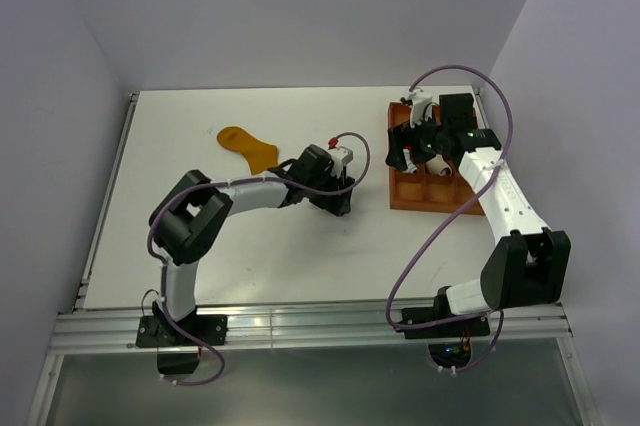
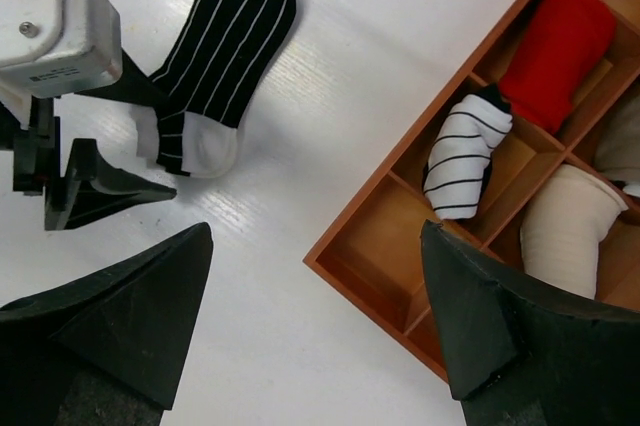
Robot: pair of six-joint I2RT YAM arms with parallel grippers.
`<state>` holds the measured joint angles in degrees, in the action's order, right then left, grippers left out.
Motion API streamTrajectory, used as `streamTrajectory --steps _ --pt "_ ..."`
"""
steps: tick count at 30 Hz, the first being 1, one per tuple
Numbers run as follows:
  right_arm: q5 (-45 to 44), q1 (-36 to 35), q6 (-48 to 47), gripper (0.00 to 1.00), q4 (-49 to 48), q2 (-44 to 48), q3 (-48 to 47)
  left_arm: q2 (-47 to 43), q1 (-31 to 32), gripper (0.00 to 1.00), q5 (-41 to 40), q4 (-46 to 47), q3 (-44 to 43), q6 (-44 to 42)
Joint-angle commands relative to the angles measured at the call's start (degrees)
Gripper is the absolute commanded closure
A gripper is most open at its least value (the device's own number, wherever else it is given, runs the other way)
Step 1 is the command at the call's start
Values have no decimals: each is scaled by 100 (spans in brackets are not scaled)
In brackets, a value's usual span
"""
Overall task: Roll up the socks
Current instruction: Move the sock to the center of the board, then roll the sock at the center of the board.
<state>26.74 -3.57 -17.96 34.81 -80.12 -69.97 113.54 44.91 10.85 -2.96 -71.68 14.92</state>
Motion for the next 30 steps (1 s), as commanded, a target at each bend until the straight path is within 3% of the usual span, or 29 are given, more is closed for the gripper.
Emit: streamTrajectory --steps 1,16,22,26,30 --pt "269 41 -269 9 70 128 72 -200 106 13 435 -609 426 450" --pt "938 32 -1341 14 -9 497 757 -1676 194 10 515 -372 1016 767" --pt "895 -117 -1780 16 -106 725 1179 -2265 -314 8 647 -126 893 1267" --pt "26 -932 -1808 18 -447 909 1617 -2669 -789 7 -19 -239 779 2214" --pt "-669 -2381 -1764 19 -1264 1077 2303 -3065 -1343 6 -706 -652 717 2858"
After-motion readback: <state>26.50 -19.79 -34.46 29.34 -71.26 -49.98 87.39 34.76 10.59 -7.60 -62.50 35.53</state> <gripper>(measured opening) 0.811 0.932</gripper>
